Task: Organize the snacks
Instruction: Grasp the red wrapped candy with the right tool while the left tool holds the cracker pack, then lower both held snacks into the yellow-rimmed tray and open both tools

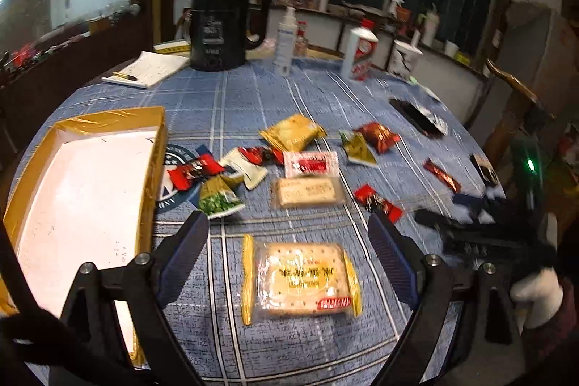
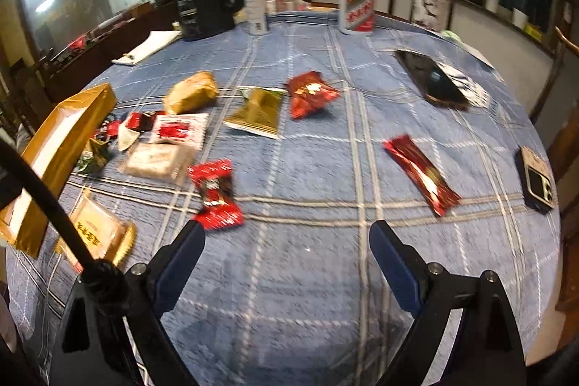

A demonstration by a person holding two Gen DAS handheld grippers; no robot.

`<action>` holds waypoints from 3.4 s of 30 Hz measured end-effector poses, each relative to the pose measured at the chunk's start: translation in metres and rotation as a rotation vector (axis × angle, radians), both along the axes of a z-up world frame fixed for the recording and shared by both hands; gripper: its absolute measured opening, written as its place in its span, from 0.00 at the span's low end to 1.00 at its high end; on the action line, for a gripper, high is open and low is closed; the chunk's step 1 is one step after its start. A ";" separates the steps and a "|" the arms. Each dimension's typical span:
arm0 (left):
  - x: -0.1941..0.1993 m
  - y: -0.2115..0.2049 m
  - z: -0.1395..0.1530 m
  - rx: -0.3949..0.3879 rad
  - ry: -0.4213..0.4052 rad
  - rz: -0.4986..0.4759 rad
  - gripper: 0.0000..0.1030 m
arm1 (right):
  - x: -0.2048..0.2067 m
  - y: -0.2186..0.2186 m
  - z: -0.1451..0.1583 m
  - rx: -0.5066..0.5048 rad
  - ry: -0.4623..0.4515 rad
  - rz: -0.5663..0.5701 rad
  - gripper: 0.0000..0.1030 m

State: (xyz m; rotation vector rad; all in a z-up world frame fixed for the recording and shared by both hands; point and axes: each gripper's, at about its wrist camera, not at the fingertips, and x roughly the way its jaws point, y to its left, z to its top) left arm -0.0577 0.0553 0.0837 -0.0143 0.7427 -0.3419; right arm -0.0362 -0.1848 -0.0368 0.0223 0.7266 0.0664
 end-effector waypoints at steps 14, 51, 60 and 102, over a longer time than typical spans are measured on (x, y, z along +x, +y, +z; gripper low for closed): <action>0.004 -0.029 -0.055 0.052 0.141 -0.114 0.87 | 0.039 0.030 -0.012 0.016 0.044 0.091 0.74; -0.017 -0.007 -0.043 -0.012 0.097 -0.044 0.69 | 0.012 0.035 -0.002 0.037 -0.009 0.123 0.20; -0.043 0.025 -0.018 -0.080 0.041 -0.003 0.69 | -0.005 0.047 0.008 0.023 -0.025 0.163 0.07; -0.012 0.254 -0.031 -0.110 0.119 0.428 0.68 | 0.014 0.342 0.003 0.110 0.200 0.598 0.23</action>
